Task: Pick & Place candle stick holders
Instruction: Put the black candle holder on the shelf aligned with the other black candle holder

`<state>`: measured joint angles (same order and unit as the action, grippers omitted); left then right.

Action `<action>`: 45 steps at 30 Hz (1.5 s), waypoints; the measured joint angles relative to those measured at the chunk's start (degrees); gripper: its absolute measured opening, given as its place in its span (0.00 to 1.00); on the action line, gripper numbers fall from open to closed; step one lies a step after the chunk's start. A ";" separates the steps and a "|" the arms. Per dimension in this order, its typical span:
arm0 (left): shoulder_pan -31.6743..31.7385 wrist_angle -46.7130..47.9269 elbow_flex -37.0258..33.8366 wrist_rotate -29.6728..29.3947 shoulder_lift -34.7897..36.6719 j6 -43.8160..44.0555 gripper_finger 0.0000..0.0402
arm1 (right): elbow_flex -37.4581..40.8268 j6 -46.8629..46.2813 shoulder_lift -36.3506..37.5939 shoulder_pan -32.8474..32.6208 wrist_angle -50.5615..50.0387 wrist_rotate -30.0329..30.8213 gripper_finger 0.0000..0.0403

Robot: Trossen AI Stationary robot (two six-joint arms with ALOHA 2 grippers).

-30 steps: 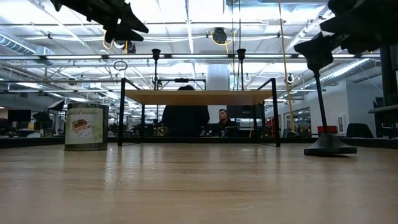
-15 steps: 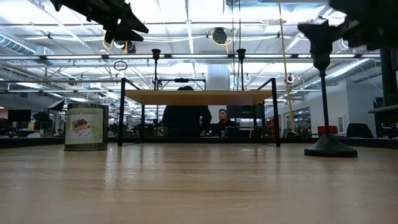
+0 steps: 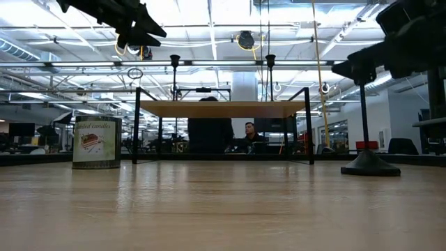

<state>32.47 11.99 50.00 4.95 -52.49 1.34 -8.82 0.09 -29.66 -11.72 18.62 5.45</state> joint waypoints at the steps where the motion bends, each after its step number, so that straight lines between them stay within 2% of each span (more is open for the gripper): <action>1: 0.01 -0.02 0.00 0.00 0.00 0.00 0.60 | -0.02 -0.84 -0.12 0.00 -0.68 -1.27 0.74; 5: 0.00 0.00 0.00 -0.02 0.00 -0.48 0.60 | 0.24 -3.36 -1.25 -0.02 -1.53 -4.11 0.74; 10: 0.01 0.02 0.00 -0.02 0.00 -0.83 0.60 | 3.80 -6.37 -3.60 -0.03 1.06 -1.39 0.74; 15: 0.02 0.01 0.00 -0.48 0.00 -0.83 0.60 | 7.74 -6.97 -5.95 0.00 5.38 -1.02 0.69; 21: 0.01 0.01 0.00 -0.48 0.00 -0.83 0.60 | 7.70 -8.49 -9.07 -0.02 8.14 -4.30 0.65; 24: 0.02 -0.01 0.00 -0.50 0.00 -0.85 0.60 | 7.76 -9.67 -10.89 -0.03 7.93 -4.06 0.62; 29: 0.00 0.00 0.00 -0.50 0.00 -0.85 0.60 | 7.82 -9.94 -14.16 -0.03 8.33 -4.04 0.49; 38: 0.01 -0.02 0.00 -0.52 0.00 -0.90 0.60 | 7.87 -7.54 -18.14 -0.01 18.13 -3.02 0.07; 41: 0.00 -0.02 0.00 -0.52 0.00 -0.94 0.60 | 7.90 -7.09 -19.38 0.02 21.50 0.51 0.05; 45: 0.02 -0.02 0.00 -0.52 0.00 -1.42 0.60 | 4.88 -8.51 -21.63 0.40 25.14 0.70 0.06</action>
<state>32.48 11.97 50.00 4.43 -52.49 -0.08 -3.94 -8.42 -51.29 -11.32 43.77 6.15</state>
